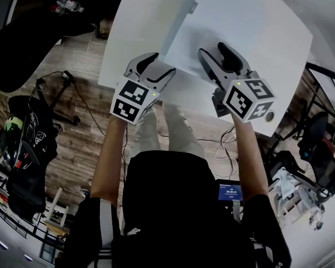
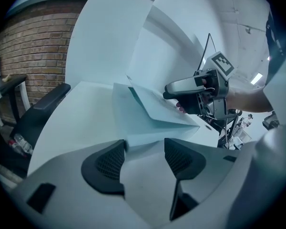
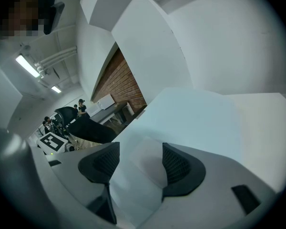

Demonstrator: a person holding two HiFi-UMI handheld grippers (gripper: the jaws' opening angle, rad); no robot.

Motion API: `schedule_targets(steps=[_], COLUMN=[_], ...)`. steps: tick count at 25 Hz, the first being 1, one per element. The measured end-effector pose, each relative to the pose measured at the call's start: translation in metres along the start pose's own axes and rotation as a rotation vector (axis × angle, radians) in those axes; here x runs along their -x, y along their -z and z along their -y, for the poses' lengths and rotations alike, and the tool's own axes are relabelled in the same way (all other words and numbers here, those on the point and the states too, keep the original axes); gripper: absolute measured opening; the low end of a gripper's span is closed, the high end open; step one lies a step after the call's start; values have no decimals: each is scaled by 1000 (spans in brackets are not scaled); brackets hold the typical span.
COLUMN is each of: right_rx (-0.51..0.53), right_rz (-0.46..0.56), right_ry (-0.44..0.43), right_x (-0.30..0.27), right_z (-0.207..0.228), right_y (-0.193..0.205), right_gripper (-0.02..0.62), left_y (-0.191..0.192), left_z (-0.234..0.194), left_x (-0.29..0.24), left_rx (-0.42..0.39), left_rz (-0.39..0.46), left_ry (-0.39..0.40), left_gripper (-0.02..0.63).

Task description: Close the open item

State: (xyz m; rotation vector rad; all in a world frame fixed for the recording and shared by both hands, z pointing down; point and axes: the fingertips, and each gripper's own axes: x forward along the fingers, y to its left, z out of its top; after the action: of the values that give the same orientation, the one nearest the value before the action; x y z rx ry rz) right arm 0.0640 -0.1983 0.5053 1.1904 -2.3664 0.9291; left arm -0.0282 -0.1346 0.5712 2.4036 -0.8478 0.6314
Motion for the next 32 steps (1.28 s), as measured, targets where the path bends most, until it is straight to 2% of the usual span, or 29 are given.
schedule_targets(steps=[7, 19, 32], right_rx=[22, -5, -5], right_rz=[1, 18, 48], right_ry=[44, 96, 150], right_x=[-5, -10, -11], right_z=[3, 22, 54], right_y=[1, -7, -31], right_gripper=[282, 282, 282], left_y=[3, 4, 6], left_z=[-5, -7, -5], left_x=[1, -3, -7], left_rx=[6, 8, -14], left_rz=[9, -2, -11], left_ry=[-4, -2, 1], left_gripper=[259, 259, 259])
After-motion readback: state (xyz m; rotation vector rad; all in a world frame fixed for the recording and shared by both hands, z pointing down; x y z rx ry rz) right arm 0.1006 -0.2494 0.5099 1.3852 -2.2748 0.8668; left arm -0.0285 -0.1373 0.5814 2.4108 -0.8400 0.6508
